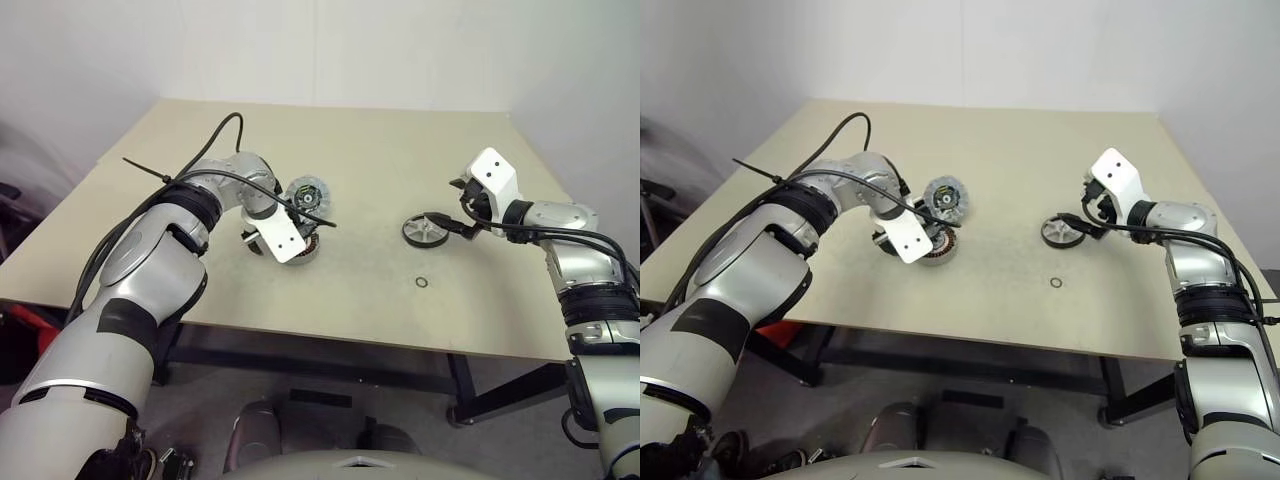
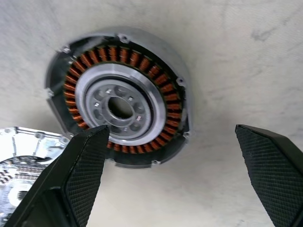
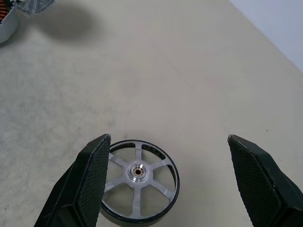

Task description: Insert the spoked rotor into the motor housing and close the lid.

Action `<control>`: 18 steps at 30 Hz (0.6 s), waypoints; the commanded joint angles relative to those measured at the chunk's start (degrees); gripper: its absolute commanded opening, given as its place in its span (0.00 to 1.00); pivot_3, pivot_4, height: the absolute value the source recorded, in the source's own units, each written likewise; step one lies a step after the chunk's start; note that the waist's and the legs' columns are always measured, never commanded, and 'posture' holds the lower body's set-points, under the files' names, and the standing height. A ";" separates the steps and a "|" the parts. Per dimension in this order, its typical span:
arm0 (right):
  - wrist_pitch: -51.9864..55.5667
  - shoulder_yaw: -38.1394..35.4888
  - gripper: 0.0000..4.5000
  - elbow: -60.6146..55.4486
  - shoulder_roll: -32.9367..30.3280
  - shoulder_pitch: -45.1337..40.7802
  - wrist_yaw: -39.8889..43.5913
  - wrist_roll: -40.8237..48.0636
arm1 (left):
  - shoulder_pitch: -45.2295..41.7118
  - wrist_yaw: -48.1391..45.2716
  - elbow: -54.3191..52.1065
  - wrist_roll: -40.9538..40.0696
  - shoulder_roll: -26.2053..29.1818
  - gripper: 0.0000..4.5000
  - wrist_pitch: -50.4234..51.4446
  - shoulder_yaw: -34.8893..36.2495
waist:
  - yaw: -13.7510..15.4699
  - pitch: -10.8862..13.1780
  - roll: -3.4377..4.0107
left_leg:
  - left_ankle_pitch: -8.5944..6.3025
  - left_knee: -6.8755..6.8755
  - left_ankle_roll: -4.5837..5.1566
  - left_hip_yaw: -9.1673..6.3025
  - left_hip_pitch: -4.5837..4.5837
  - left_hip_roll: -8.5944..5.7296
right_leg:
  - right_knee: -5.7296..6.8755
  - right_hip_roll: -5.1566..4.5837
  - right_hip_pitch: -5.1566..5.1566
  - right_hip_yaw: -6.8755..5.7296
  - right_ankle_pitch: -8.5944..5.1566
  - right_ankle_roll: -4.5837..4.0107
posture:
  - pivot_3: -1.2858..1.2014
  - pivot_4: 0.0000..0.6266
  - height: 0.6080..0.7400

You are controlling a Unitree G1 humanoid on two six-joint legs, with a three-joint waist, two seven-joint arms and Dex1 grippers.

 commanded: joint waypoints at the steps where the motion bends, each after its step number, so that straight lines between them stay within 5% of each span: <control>1: -0.83 -2.12 0.99 -2.12 -0.54 -1.04 -0.77 1.14 | -0.90 0.43 0.33 0.74 -0.14 1.00 0.00 -0.38 | 0.00 0.00 0.00 | 0.00 0.00 0.00 0.00 0.00 0.00 | 0.00 0.00 0.00 0.00 0.00 0.00 | 0.52 0.00 1.00; 18: -2.22 -2.65 0.99 -0.69 0.12 -2.12 -4.24 1.16 | 0.86 3.41 2.96 3.14 -2.07 1.00 1.24 -2.15 | 0.02 0.01 -0.01 | 0.00 -0.01 0.00 0.00 0.00 0.00 | -0.02 0.01 0.00 -0.01 0.00 0.00 | 0.52 0.00 1.00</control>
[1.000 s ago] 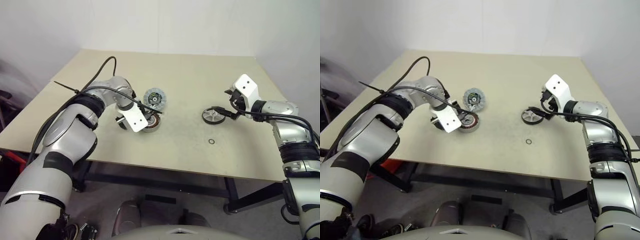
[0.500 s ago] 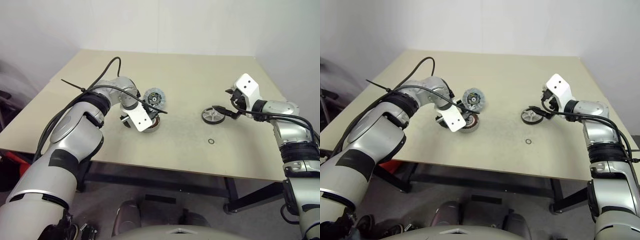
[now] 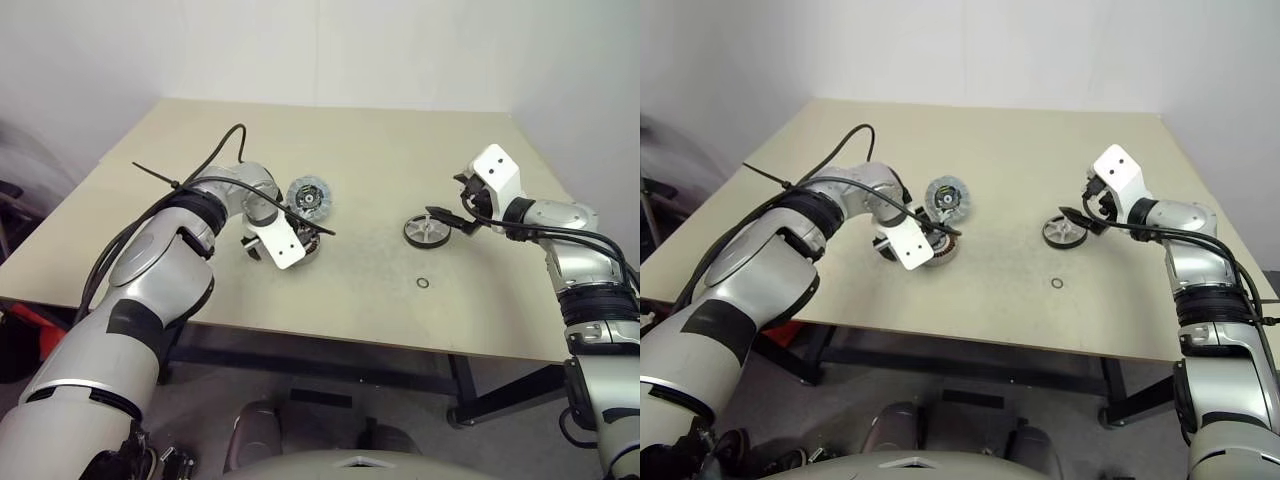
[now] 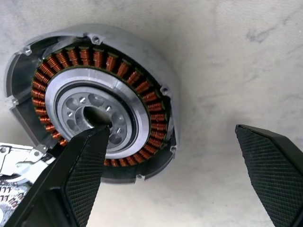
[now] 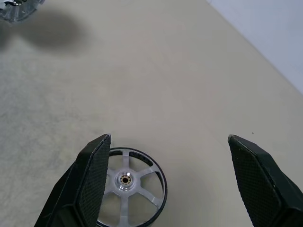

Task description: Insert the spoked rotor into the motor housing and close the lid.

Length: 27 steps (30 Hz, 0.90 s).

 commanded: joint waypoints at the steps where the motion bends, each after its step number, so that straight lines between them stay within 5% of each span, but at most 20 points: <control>1: -1.17 -2.25 0.99 -0.80 -0.18 -2.12 -0.81 1.07 | 0.29 0.21 0.03 0.01 -0.24 1.00 -0.13 0.06 | 0.00 0.00 0.00 | 0.00 0.00 0.00 0.00 0.00 0.00 | 0.00 0.00 0.00 0.00 0.00 0.00 | 0.52 0.00 1.00; 27: -0.52 -2.66 0.99 -3.13 -0.33 -0.35 -1.15 1.72 | 0.47 6.40 3.51 3.53 -5.25 1.00 5.24 -1.14 | 0.15 -0.05 0.08 | 0.05 -0.04 0.03 -0.01 0.54 0.00 | -0.03 -0.19 0.58 0.01 0.00 0.00 | 0.52 0.00 1.00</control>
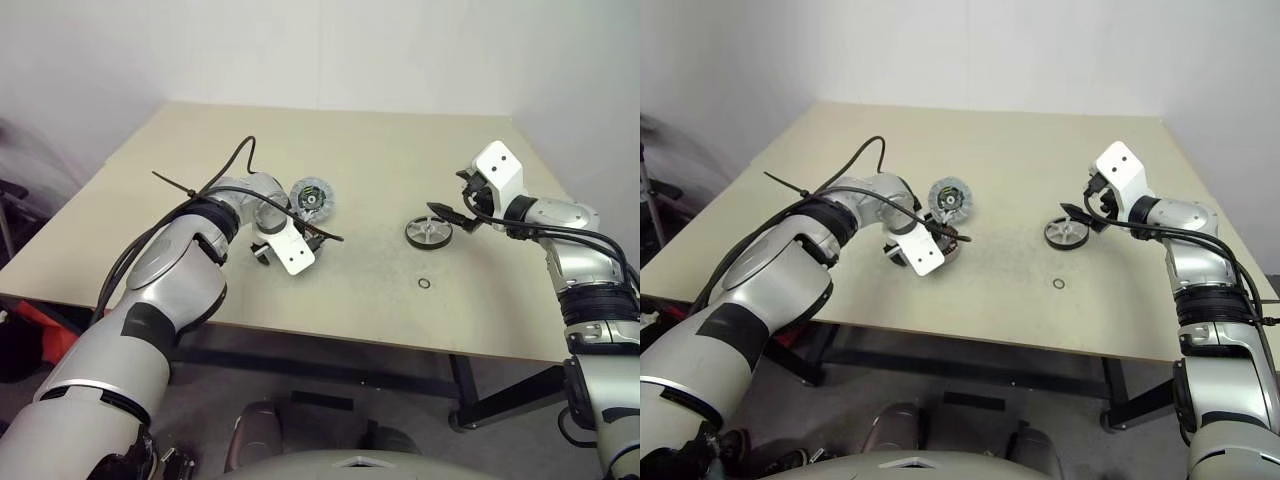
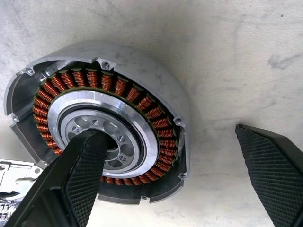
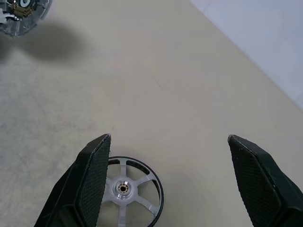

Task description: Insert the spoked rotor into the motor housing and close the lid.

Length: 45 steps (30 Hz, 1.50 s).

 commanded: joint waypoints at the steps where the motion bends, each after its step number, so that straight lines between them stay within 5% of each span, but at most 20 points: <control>1: -0.22 -2.27 0.99 -2.72 -0.50 -0.24 -0.47 1.22 | -0.04 1.93 0.82 0.44 -0.95 1.00 0.99 -0.23 | 0.00 -0.01 0.01 | 0.00 -0.01 0.00 0.00 0.02 0.00 | 0.00 -0.01 0.02 0.00 0.00 0.00 | 0.52 0.00 1.00; 14: 0.28 -2.58 0.99 -4.21 -0.18 0.89 -0.59 1.31 | -0.33 2.92 1.49 0.28 -1.57 1.00 2.15 -0.10 | 0.19 -0.04 0.06 | 0.07 -0.06 0.09 0.02 0.05 -0.06 | -0.01 -0.13 0.08 -0.05 0.00 0.01 | 0.52 0.00 1.00; 23: 0.18 -2.65 1.00 -4.01 0.18 0.64 -0.69 1.30 | -0.42 -0.31 1.62 -0.96 -1.56 0.47 2.20 0.85 | -0.17 -0.03 0.05 | 0.06 -0.13 0.13 0.03 -0.23 -0.06 | -0.12 -0.13 -0.18 -0.06 0.00 0.01 | 0.52 0.00 1.00; 45: -0.24 -2.88 1.00 -4.60 0.34 1.61 -1.67 1.23 | -5.34 5.11 0.37 -2.99 -7.75 0.47 1.96 3.62 | 1.61 0.05 -0.07 | 0.04 -0.17 0.23 0.04 -0.67 -0.17 | -0.28 -0.29 -0.40 -0.16 0.01 0.02 | 0.52 0.00 1.00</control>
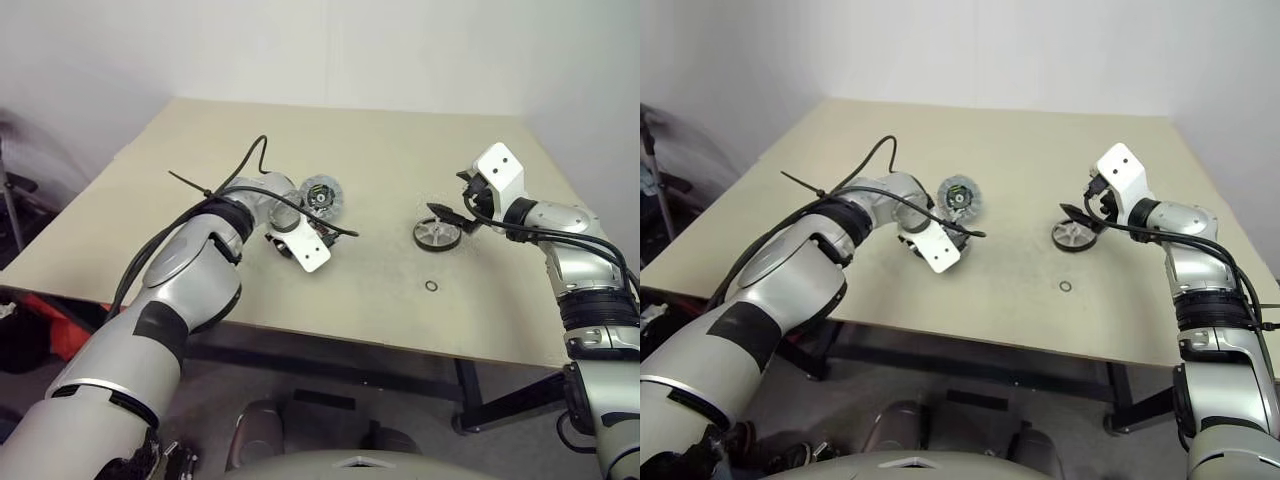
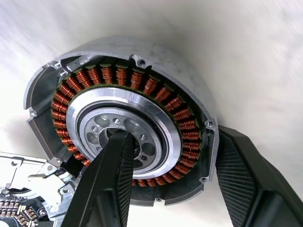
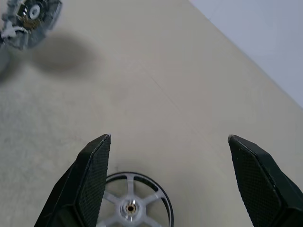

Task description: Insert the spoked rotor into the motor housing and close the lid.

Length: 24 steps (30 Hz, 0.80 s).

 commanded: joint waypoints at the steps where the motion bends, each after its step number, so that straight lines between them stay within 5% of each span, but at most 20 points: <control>1: -0.66 -1.97 1.00 -3.01 -0.44 0.15 -0.68 0.99 | -3.56 2.29 -1.27 -1.83 -1.93 0.47 -0.60 1.89 | 0.05 0.02 -0.04 | -0.01 0.01 0.03 0.00 -0.07 -0.02 | -0.01 -0.02 -0.06 -0.01 0.01 0.01 | 0.52 0.00 1.00; 7: -0.13 -2.83 1.00 -4.78 -0.96 1.51 -1.36 1.24 | -5.11 4.94 -0.54 -1.17 -5.51 0.47 0.07 1.43 | -0.37 0.04 -0.06 | 0.15 0.17 0.16 0.01 -1.04 0.02 | 0.27 0.06 -1.11 -0.02 0.23 0.36 | 0.52 0.00 1.00; 23: 2.13 -5.17 1.00 -10.10 -1.33 5.57 -2.98 1.70 | -4.65 5.29 0.41 0.18 -7.89 0.47 -1.11 -0.27 | -0.41 0.05 -0.07 | 0.11 0.17 0.23 0.01 -1.00 0.12 | 0.26 0.17 -1.13 0.03 0.24 0.38 | 0.52 0.00 1.00; 24: 2.24 -5.16 1.00 -10.21 -1.29 5.57 -3.05 1.73 | -4.59 5.18 0.48 0.22 -7.78 0.54 -1.11 -0.35 | -0.41 0.05 -0.07 | 0.11 0.17 0.23 0.01 -0.99 0.12 | 0.26 0.17 -1.12 0.03 0.24 0.38 | 0.52 0.00 1.00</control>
